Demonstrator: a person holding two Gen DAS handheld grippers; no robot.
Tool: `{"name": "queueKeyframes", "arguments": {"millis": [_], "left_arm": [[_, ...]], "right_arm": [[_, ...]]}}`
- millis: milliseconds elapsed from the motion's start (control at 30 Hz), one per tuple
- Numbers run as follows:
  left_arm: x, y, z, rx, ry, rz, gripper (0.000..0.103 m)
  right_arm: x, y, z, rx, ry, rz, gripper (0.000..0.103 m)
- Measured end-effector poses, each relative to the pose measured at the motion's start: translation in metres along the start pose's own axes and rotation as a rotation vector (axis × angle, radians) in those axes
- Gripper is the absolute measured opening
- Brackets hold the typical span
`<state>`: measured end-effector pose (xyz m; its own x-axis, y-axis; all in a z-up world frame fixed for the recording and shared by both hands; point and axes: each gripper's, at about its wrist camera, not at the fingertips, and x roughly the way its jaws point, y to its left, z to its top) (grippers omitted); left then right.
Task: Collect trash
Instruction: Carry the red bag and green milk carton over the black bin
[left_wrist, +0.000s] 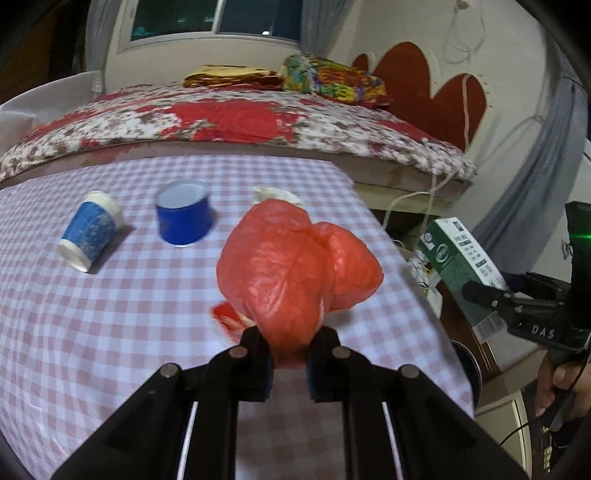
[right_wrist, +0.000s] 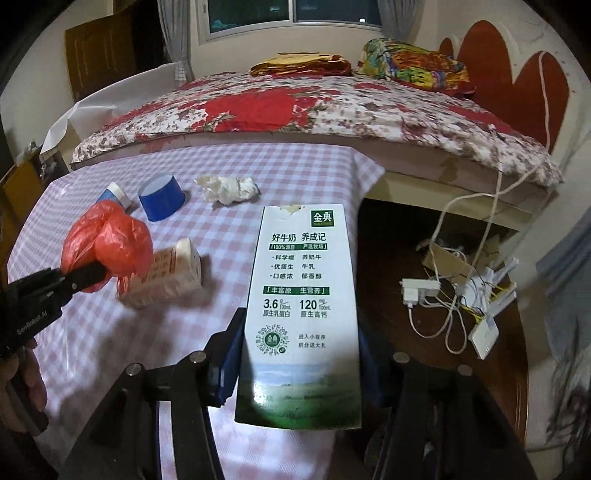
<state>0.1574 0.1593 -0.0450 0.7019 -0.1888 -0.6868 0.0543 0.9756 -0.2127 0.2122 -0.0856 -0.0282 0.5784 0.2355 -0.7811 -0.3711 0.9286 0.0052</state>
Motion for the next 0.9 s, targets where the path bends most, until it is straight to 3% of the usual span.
{"name": "queueKeyframes", "arguments": {"millis": [900], "left_arm": [[-0.013,-0.112,-0.025,0.149,0.017,-0.112,0.014]], "right_arm": [[-0.079,-0.073,-0.08,0.138,-0.031,-0.113,0.056]]}}
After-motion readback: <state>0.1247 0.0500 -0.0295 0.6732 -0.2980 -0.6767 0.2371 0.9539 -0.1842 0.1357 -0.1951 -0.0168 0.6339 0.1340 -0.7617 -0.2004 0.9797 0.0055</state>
